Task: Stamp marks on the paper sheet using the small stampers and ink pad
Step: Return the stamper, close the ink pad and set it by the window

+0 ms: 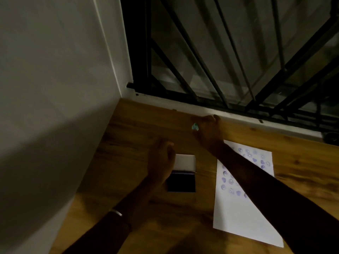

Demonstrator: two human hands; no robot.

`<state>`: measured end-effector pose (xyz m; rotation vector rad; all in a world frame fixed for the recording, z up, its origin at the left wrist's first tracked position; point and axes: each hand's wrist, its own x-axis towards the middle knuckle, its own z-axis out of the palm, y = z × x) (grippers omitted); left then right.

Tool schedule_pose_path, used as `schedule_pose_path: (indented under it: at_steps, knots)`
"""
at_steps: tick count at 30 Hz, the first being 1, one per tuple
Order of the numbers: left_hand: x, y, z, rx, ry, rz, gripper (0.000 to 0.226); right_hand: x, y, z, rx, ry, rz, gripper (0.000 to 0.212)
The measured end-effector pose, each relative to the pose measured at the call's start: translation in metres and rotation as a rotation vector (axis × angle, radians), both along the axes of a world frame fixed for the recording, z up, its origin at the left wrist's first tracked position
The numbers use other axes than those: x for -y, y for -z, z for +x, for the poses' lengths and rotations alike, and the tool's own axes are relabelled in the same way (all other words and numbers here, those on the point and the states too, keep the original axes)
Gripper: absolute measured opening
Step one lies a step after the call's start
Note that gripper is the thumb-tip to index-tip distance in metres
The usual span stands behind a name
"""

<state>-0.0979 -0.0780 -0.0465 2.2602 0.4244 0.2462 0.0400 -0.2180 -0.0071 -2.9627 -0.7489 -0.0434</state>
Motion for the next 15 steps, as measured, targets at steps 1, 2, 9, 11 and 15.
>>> schedule_pose_path:
  at_steps: [1, 2, 9, 11, 15]
  knots:
    - [-0.003, 0.004, -0.002, 0.006, 0.012, 0.037, 0.02, -0.001, 0.004, 0.004, -0.003, 0.008, -0.047, 0.046]
    - [-0.004, 0.007, -0.002, 0.01, 0.024, 0.063, 0.021, -0.001, 0.007, 0.008, -0.008, 0.017, -0.095, 0.046]
    - [-0.001, 0.022, 0.003, 0.0, 0.039, 0.161, 0.021, -0.005, 0.025, 0.019, -0.046, 0.065, -0.063, 0.047]
    - [-0.001, 0.025, 0.002, 0.0, 0.041, 0.163, 0.02, -0.003, 0.026, 0.019, -0.058, 0.072, -0.047, 0.048]
    - [-0.001, 0.026, 0.002, -0.015, 0.032, 0.151, 0.019, 0.002, 0.024, 0.015, -0.089, 0.073, 0.006, 0.057]
